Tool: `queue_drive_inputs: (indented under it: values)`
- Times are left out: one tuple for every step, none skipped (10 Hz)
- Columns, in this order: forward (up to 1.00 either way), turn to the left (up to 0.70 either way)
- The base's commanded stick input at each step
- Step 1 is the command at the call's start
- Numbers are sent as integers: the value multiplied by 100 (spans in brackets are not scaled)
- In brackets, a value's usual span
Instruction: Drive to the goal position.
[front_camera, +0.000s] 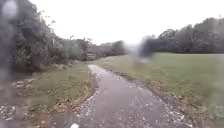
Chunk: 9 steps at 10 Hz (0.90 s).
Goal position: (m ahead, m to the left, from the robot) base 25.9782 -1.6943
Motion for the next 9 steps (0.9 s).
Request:
queue_drive_inputs:
  values:
    - [50,0]
    - [50,0]
    - [50,0]
    - [50,0]
    - [50,0]
    - [50,0]
    - [50,0]
    - [50,0]
    - [50,0]
